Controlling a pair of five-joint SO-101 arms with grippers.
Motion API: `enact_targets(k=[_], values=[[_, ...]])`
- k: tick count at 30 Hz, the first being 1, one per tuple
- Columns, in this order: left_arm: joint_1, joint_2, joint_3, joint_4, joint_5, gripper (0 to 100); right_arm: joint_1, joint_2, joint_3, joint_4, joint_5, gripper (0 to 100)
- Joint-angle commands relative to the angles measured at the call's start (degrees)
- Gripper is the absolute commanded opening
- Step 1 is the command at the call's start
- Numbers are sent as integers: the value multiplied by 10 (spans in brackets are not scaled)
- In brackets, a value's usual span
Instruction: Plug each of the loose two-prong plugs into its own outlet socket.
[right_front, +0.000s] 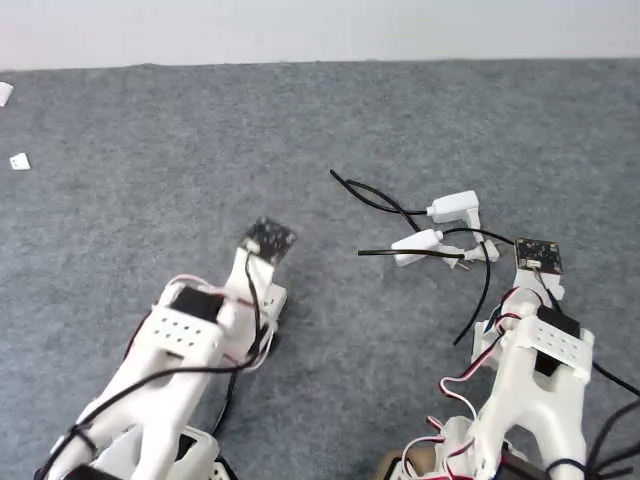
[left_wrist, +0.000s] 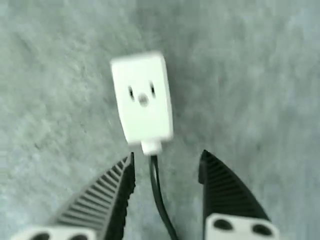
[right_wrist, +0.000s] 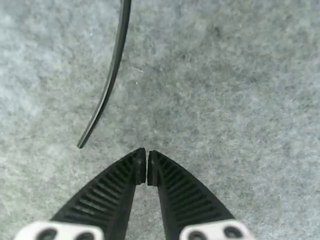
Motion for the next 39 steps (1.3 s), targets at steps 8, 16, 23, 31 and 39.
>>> enact_targets(k=[8, 16, 23, 31, 39], values=[[-82, -238, 147, 4, -29, 191, -4, -14, -3, -7, -1, 14], [-91, -137, 125, -18, -72, 191, -4, -14, -3, -6, -1, 13], [-91, 12, 65, -20, -73, 190, -4, -14, -3, -6, -1, 11], [-90, 16, 63, -16, -74, 17, -4, -14, -3, -7, 0, 11], [-89, -120, 84, 26, -74, 12, -4, -14, -3, -8, 0, 11]])
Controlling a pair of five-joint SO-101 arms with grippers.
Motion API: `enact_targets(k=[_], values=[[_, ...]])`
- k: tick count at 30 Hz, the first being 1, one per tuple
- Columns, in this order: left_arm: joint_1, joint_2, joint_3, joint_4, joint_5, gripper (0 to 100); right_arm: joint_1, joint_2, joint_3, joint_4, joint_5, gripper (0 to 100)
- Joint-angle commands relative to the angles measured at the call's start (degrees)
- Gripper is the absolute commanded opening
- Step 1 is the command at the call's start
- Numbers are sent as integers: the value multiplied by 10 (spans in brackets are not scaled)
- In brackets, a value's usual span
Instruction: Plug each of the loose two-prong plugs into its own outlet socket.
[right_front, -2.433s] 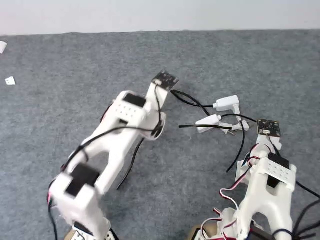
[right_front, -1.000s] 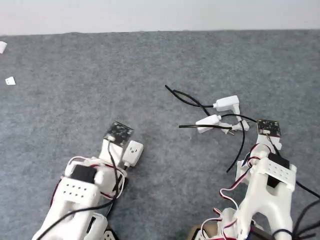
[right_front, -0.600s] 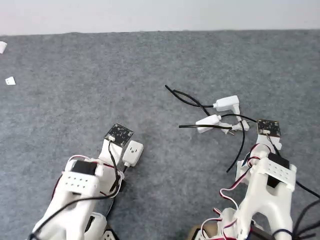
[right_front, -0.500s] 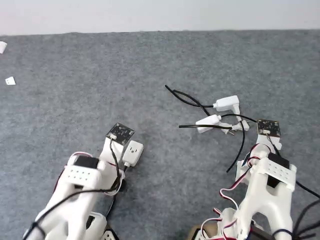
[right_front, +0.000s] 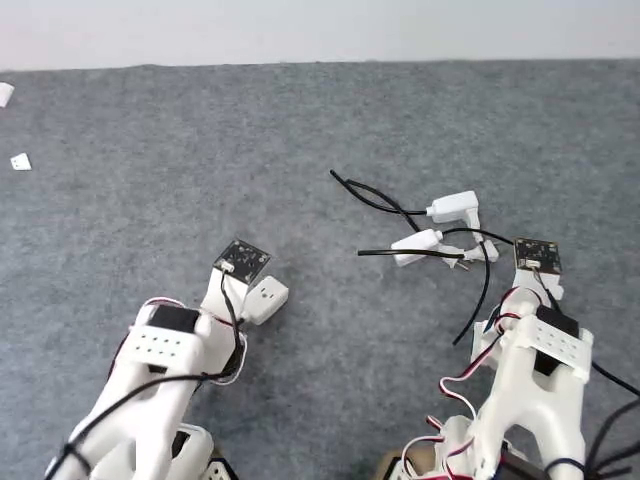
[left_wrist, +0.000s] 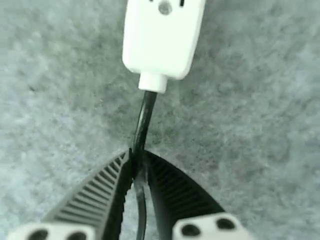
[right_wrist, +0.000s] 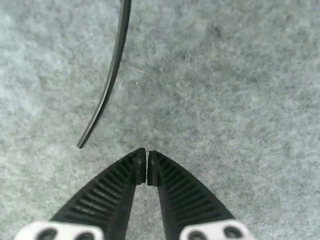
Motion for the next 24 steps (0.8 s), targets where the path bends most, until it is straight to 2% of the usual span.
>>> enact_targets(k=[1, 6, 11, 19, 24], values=[[-3, -93, -5, 40, -11, 12, -4, -14, -3, -8, 0, 11], [-3, -155, -22, 89, -11, 13, -4, -14, -3, -8, 0, 11], [-3, -171, -124, 171, -8, 14, -4, -14, -3, -8, 0, 11], [96, -170, -268, 280, -5, 15, -4, -14, -3, -7, 0, 11], [88, -91, -273, 235, 26, 16, -4, -14, -3, -6, 0, 11]])
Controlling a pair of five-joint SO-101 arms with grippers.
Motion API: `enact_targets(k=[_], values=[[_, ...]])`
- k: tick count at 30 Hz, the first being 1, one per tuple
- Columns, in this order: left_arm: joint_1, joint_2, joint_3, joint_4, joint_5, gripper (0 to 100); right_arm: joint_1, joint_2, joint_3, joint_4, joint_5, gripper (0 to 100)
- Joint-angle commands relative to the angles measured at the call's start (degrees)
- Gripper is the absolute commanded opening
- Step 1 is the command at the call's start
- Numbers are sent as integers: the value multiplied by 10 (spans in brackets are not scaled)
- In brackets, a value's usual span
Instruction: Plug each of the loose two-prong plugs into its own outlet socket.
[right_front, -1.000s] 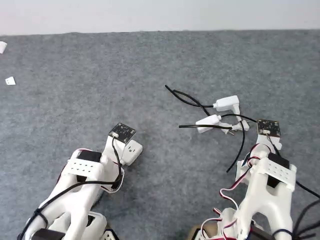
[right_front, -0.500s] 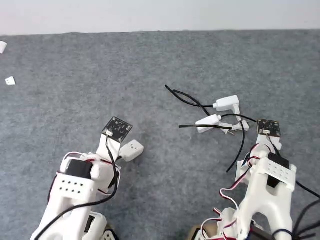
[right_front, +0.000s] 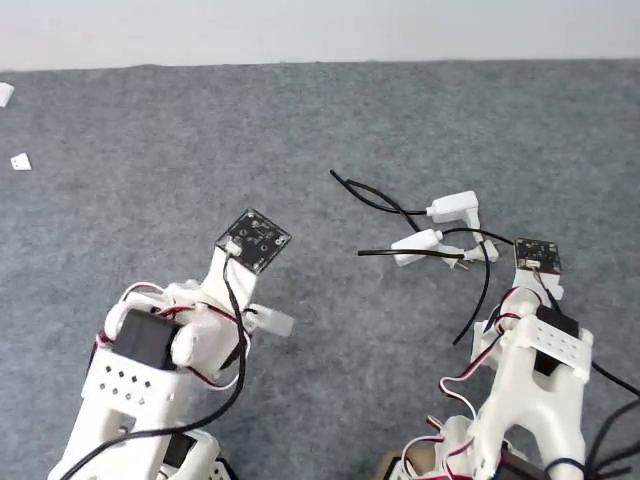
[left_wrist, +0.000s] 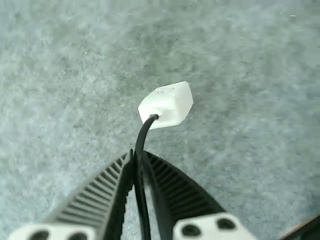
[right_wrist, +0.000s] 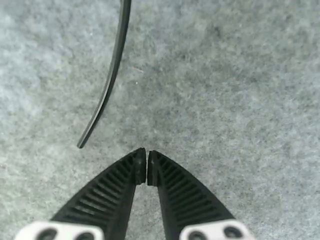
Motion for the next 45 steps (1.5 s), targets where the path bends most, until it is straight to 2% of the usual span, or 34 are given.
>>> enact_targets(k=[1, 13, 18, 22, 26, 32, 39, 45], values=[[-15, 87, -32, -54, 18, 16, -4, -14, -3, -6, 0, 11], [-25, 404, -128, -282, 21, 16, -4, -14, -3, -6, 1, 11], [-26, 508, -210, -316, 22, 16, -4, -14, -3, -6, 4, 11], [-57, 580, -260, -342, 22, 16, -4, -14, -3, -6, 4, 14], [-84, 615, -305, -345, 22, 35, -5, -14, -3, -6, 5, 15], [-71, 617, -313, -345, 79, 287, -6, -14, -3, -6, 5, 15], [-64, 616, -335, -360, 78, 268, -7, -14, -3, -6, 5, 15], [-63, 616, -454, -269, 76, 267, -7, -14, -3, -6, 6, 15]])
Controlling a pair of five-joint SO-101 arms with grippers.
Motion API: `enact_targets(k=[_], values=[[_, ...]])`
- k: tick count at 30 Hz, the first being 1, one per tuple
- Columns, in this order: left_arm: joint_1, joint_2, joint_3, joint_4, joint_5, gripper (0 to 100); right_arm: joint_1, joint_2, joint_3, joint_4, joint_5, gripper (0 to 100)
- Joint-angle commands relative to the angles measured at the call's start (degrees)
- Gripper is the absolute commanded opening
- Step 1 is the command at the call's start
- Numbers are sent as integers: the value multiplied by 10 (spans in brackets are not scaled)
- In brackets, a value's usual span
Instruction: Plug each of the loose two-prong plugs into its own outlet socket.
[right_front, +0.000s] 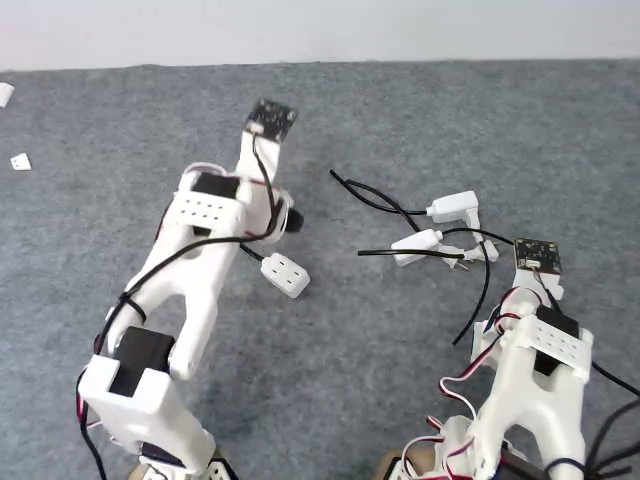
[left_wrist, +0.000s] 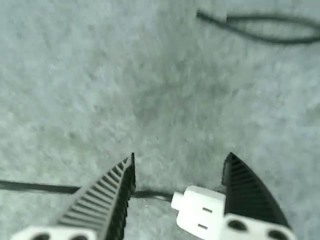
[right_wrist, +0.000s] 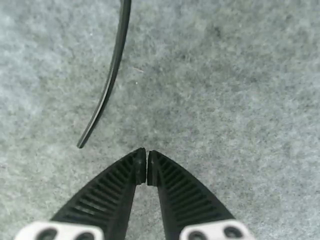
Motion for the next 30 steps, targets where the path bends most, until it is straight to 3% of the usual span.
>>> enact_targets(k=[1, 4, 8, 12, 18, 30], values=[[2, -4, -119, 76, 13, 267, -7, -14, -3, -5, 6, 15], [4, -5, -140, 142, -29, 268, -7, -14, -3, -5, 6, 15], [-6, -22, -112, 199, -268, 264, -7, -14, -3, -5, 16, 15], [-24, -56, -49, 201, -439, 264, -7, -14, -3, -5, 17, 15], [-25, -59, -19, 201, -609, 264, -6, -14, -3, -5, 17, 15], [40, -32, 26, 80, -697, 260, -4, -14, -3, -5, 20, 15]])
